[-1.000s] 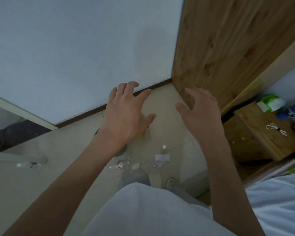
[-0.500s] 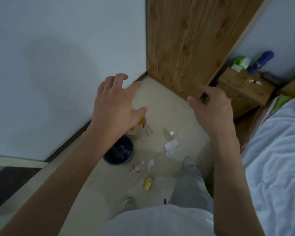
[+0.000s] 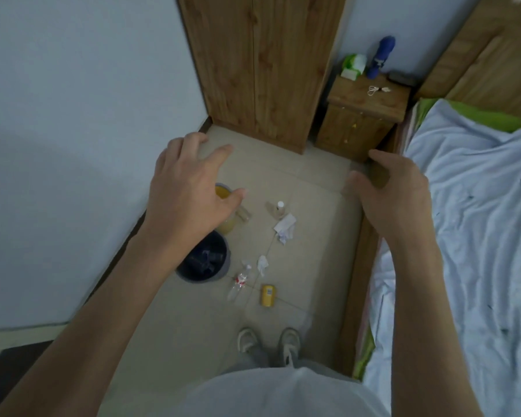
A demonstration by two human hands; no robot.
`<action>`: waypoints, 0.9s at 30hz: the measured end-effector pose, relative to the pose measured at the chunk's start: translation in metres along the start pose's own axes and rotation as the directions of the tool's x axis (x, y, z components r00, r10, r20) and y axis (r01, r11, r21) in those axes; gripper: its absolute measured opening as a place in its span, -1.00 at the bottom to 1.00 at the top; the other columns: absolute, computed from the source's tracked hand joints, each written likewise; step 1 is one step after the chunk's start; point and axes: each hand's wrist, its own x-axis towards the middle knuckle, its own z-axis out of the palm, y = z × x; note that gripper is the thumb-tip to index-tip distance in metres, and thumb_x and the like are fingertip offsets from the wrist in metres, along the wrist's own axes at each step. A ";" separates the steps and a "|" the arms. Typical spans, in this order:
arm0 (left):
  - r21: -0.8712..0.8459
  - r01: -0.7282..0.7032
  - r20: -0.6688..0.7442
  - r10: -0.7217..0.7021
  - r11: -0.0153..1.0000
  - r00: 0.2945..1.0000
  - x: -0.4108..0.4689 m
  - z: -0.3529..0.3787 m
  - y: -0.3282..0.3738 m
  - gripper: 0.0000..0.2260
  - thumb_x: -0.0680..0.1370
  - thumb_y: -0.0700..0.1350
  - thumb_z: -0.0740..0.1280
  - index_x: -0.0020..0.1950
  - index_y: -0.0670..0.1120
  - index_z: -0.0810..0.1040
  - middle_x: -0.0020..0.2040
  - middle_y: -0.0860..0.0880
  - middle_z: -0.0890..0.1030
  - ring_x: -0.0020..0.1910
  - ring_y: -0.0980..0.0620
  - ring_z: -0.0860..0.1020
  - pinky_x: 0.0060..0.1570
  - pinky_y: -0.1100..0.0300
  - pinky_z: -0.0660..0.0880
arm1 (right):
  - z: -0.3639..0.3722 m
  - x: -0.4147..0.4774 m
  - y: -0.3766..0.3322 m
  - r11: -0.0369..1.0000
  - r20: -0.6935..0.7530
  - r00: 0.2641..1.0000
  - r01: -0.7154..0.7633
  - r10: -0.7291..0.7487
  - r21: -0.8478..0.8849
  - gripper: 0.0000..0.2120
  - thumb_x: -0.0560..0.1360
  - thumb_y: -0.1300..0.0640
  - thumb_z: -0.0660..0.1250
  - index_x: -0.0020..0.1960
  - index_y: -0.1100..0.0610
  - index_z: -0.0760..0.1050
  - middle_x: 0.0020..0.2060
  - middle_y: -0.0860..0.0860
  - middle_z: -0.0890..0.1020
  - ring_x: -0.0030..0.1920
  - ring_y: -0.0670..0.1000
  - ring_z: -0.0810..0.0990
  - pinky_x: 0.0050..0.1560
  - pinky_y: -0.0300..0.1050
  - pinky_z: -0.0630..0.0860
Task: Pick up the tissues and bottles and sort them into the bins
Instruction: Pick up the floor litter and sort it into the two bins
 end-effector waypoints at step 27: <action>0.004 -0.140 0.058 0.140 0.990 0.989 0.031 0.058 0.055 -0.30 0.47 0.32 0.45 0.54 0.05 0.46 0.47 -0.11 0.40 0.46 -0.16 0.35 0.40 -0.15 0.44 | 0.020 0.004 0.051 0.996 -0.049 0.995 0.090 -0.091 -0.028 -0.37 0.62 0.03 0.39 0.62 0.04 0.26 0.51 0.07 0.38 0.43 0.17 0.45 0.40 0.13 0.48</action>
